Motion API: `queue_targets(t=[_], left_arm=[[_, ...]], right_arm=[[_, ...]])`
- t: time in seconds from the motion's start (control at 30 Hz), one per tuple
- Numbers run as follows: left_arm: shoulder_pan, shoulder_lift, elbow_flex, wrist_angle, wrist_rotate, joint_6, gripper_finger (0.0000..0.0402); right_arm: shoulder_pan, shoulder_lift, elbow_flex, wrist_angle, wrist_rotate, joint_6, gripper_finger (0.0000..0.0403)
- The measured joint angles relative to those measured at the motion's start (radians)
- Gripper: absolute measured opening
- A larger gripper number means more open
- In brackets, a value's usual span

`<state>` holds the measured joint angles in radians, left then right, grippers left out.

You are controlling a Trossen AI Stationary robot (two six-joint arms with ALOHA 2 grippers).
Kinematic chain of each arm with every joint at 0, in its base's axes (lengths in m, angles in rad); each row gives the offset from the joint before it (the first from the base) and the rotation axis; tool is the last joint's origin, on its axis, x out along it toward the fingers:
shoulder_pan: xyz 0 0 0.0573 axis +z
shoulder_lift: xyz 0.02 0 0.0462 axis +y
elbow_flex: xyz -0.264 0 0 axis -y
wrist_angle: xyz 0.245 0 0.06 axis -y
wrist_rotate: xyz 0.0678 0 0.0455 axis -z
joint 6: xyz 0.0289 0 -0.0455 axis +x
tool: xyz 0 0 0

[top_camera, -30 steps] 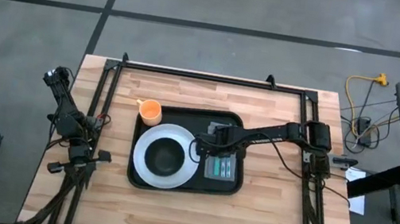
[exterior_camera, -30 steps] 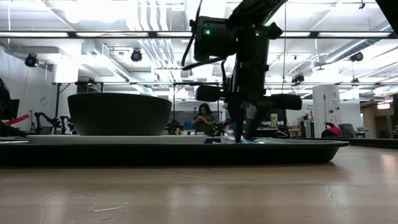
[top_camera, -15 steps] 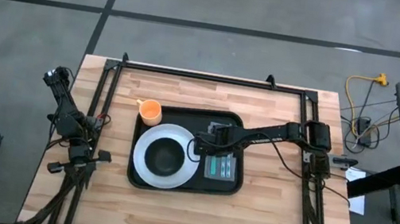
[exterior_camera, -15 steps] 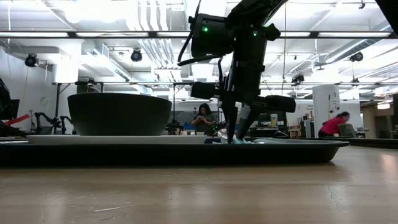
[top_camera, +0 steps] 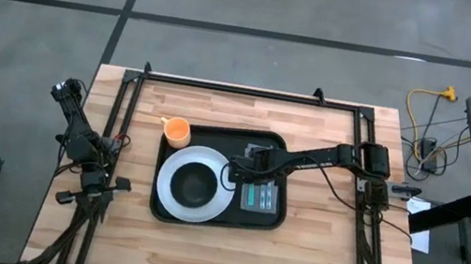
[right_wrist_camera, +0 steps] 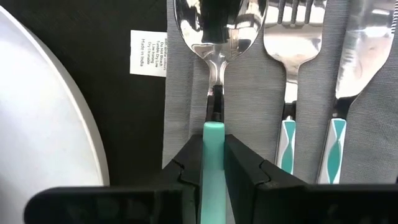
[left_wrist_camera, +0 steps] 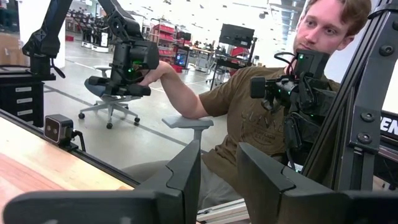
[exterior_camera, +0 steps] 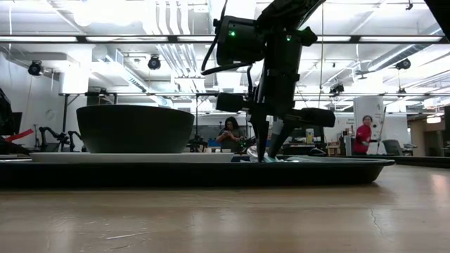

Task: Set up tray
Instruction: Put the light green spoon on the gray table napkin to the left of the green fork, then return to Home Position

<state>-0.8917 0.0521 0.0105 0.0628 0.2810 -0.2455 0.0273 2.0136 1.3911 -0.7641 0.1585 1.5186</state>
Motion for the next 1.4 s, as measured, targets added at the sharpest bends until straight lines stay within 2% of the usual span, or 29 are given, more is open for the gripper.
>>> queue_targets(t=[0.3, 0.6, 0.87, 1.13, 1.4], left_arm=[[0.0, 0.0, 0.0, 0.0, 0.0, 0.0, 0.0085], [0.0, 0.0, 0.0, 0.0, 0.0, 0.0, 0.0085], [0.0, 0.0, 0.0, 0.0, 0.0, 0.0, 0.0085], [0.0, 0.0, 0.0, 0.0, 0.0, 0.0, 0.0085], [0.0, 0.0, 0.0, 0.0, 0.0, 0.0, 0.0085]], right_arm=[[-0.002, 0.0, 0.0, -0.01, 0.0, 0.015, 0.0037], [-0.003, 0.001, 0.0, -0.014, 0.035, 0.01, 0.0083], [-0.002, 0.0, 0.006, -0.015, 0.029, -0.006, 0.0103], [-0.002, -0.022, 0.033, -0.029, 0.027, -0.045, 0.0096], [-0.001, -0.044, 0.084, 0.0, 0.027, -0.185, 0.008]])
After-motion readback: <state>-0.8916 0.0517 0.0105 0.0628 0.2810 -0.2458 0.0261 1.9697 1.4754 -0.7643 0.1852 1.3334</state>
